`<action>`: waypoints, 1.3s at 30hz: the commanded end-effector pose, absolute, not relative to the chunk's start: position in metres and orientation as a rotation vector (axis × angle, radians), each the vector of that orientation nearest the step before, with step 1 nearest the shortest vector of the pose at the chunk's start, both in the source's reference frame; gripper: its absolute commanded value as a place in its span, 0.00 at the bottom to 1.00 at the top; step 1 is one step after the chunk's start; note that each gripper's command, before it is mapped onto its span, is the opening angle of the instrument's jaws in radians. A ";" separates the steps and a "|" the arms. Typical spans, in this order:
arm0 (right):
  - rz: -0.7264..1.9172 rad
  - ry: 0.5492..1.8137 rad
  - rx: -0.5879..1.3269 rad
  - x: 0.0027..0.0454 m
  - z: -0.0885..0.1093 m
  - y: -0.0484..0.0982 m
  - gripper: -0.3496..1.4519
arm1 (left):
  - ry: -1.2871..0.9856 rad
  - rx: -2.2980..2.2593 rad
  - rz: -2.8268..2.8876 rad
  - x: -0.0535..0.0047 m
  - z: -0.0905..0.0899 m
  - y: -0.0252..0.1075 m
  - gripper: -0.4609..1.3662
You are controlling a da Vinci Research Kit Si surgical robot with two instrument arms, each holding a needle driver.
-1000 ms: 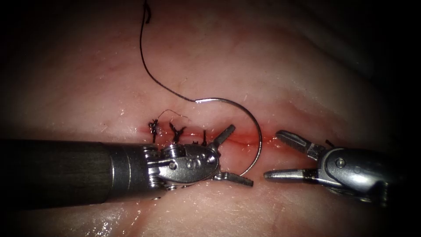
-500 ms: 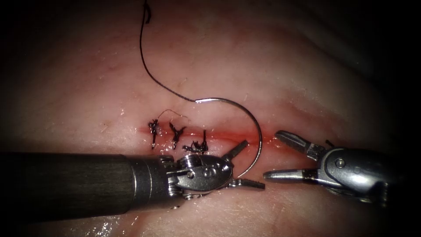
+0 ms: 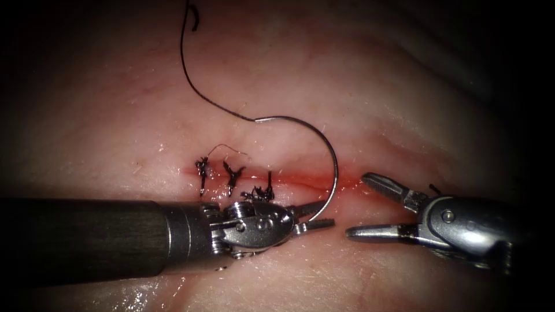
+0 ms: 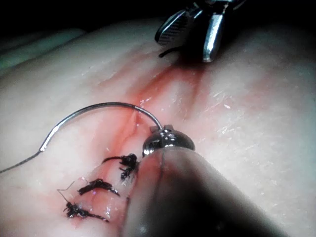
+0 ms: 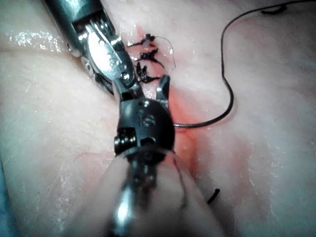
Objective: Wound Closure
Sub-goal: Use the left needle driver to pick up the needle, then use the left gripper to pass the needle to the right gripper
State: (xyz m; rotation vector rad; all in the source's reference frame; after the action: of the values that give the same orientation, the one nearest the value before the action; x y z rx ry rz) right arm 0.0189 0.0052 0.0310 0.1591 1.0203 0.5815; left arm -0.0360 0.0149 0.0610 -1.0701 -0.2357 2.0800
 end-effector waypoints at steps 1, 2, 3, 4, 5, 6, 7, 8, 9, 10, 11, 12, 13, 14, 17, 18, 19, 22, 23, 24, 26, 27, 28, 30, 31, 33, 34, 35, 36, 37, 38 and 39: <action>0.585 1.021 0.165 0.0188 0.031 0.005 0.83 | -0.233 -1.077 2.093 -0.0359 0.061 0.015 0.06; 0.607 1.020 0.177 0.0188 0.031 0.005 0.82 | -0.220 -1.085 2.104 -0.0359 0.060 0.015 0.06; 0.617 1.020 0.183 0.0187 0.031 0.005 0.79 | -0.204 -1.095 2.114 -0.0359 0.060 0.015 0.06; 0.628 1.019 0.189 0.0187 0.031 0.005 0.72 | -0.188 -1.104 2.130 -0.0359 0.060 0.015 0.06; 0.638 1.020 0.197 0.0186 0.031 0.005 0.63 | -0.169 -1.105 2.157 -0.0359 0.060 0.014 0.06; 0.679 1.014 0.214 0.0186 0.031 0.005 0.59 | -0.146 -1.098 2.183 -0.0359 0.059 0.014 0.06; 0.685 1.013 0.216 0.0186 0.031 0.005 0.60 | -0.140 -1.095 2.188 -0.0359 0.059 0.014 0.06; 0.697 1.010 0.220 0.0187 0.031 0.005 0.60 | -0.134 -1.095 2.198 -0.0360 0.059 0.014 0.06; 0.717 1.002 0.220 0.0188 0.031 0.005 0.53 | -0.115 -1.092 2.224 -0.0360 0.058 0.014 0.06; 0.725 0.984 0.203 0.0188 0.031 0.005 0.44 | -0.102 -1.085 2.239 -0.0360 0.057 0.014 0.06; 0.749 0.957 0.186 0.0189 0.031 0.005 0.34 | -0.077 -1.072 2.259 -0.0361 0.057 0.014 0.06; 0.766 0.932 0.168 0.0189 0.031 0.005 0.30 | -0.059 -1.059 2.276 -0.0360 0.056 0.014 0.06; 0.782 0.904 0.146 0.0190 0.030 0.005 0.31 | -0.039 -1.044 2.293 -0.0360 0.056 0.014 0.06; 0.795 0.882 0.131 0.0190 0.030 0.005 0.33 | -0.013 -1.025 2.317 -0.0360 0.056 0.014 0.06; 0.858 0.812 0.095 0.0191 0.030 0.005 0.52 | 0.064 -0.957 2.393 -0.0358 0.055 0.014 0.06; 0.915 0.790 0.099 0.0191 0.029 0.005 0.56 | 0.098 -0.926 2.424 -0.0358 0.055 0.014 0.06; 0.942 0.765 0.087 0.0191 0.029 0.005 0.63 | 0.137 -0.888 2.460 -0.0358 0.055 0.014 0.06; 1.012 0.720 0.071 0.0191 0.029 0.005 0.83 | 0.214 -0.796 2.521 -0.0358 0.054 0.013 0.06; 1.038 0.707 0.067 0.0192 0.029 0.005 0.89 | 0.239 -0.760 2.540 -0.0358 0.054 0.013 0.06; 1.071 0.690 0.064 0.0193 0.029 0.006 0.93 | 0.268 -0.719 2.571 -0.0358 0.054 0.013 0.06; 1.102 0.667 0.056 0.0195 0.029 0.006 0.94 | 0.312 -0.677 2.604 -0.0359 0.054 0.013 0.06; 1.114 0.656 0.051 0.0195 0.029 0.007 0.93 | 0.333 -0.663 2.621 -0.0359 0.054 0.013 0.06; 1.119 0.646 0.044 0.0194 0.029 0.007 0.92 | 0.353 -0.650 2.630 -0.0359 0.054 0.013 0.06; 1.134 0.619 0.025 0.0195 0.029 0.007 0.92 | 0.408 -0.623 2.649 -0.0361 0.053 0.013 0.06; 1.137 0.612 0.020 0.0195 0.029 0.007 0.91 | 0.428 -0.608 2.657 -0.0361 0.053 0.013 0.06; 1.168 0.588 0.006 0.0196 0.029 0.008 0.91 | 0.465 -0.581 2.688 -0.0363 0.053 0.013 0.06; 1.175 0.574 -0.005 0.0197 0.030 0.008 0.91 | 0.476 -0.569 2.710 -0.0363 0.052 0.013 0.06; 1.181 0.564 -0.013 0.0197 0.030 0.008 0.91 | 0.485 -0.550 2.721 -0.0363 0.052 0.013 0.06; 1.184 0.557 -0.018 0.0198 0.030 0.008 0.91 | 0.489 -0.540 2.726 -0.0363 0.052 0.013 0.06; 1.193 0.541 -0.030 0.0199 0.030 0.008 0.92 | 0.503 -0.500 2.735 -0.0364 0.052 0.013 0.06; 1.197 0.532 -0.037 0.0200 0.030 0.009 0.91 | 0.512 -0.490 2.743 -0.0364 0.052 0.013 0.06; 1.202 0.524 -0.042 0.0200 0.030 0.009 0.91 | 0.523 -0.481 2.749 -0.0365 0.052 0.013 0.06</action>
State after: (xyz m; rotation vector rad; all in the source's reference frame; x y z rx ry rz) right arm 0.0202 0.0091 0.0303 -0.0525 0.5081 1.2101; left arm -0.0364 0.0129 0.0516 -0.4620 0.5561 2.7574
